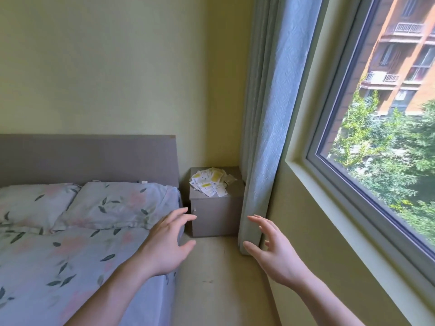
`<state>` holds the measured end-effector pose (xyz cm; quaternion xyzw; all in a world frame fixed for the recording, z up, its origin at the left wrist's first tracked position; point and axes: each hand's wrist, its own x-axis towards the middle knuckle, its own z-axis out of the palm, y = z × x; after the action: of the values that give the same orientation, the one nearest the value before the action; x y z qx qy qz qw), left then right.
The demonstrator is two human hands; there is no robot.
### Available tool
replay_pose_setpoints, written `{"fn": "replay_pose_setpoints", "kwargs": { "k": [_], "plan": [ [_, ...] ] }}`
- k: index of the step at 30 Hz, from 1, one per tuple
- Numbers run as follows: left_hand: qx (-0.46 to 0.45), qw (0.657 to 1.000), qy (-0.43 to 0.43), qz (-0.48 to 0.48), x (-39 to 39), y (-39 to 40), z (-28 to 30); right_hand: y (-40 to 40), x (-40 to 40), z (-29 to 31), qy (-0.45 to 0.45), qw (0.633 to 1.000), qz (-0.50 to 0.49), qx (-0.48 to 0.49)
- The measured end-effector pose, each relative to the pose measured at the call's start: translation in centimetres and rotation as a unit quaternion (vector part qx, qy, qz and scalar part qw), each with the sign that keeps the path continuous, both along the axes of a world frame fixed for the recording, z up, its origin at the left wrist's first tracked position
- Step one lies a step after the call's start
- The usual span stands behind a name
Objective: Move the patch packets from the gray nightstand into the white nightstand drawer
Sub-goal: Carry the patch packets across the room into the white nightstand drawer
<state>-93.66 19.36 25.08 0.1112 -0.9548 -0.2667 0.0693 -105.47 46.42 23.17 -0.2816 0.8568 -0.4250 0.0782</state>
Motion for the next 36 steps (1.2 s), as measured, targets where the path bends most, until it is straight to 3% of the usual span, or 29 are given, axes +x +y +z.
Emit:
{"fn": "replay_pose_setpoints", "kwargs": {
  "k": [7, 17, 30, 36],
  "plan": [
    [-0.007, 0.998, -0.058, 0.032, -12.7, -6.2, -1.7, -6.8, -15.5, -2.4, -0.052, 0.998, 0.023, -0.008],
    [0.015, 0.992, -0.077, 0.103, -24.3, -17.7, -5.4, -19.3, -32.4, -4.9, -0.092, 0.991, 0.080, 0.049],
    [0.048, 0.988, -0.142, 0.044, -48.3, -32.1, -12.0, -30.0, -50.5, -10.3, -0.138, 0.984, -0.010, 0.108],
    [0.094, 0.974, -0.205, 0.031, -60.2, -34.8, -15.9, -33.7, -58.5, -13.7, -0.192, 0.971, -0.039, 0.138]
  ]
}}
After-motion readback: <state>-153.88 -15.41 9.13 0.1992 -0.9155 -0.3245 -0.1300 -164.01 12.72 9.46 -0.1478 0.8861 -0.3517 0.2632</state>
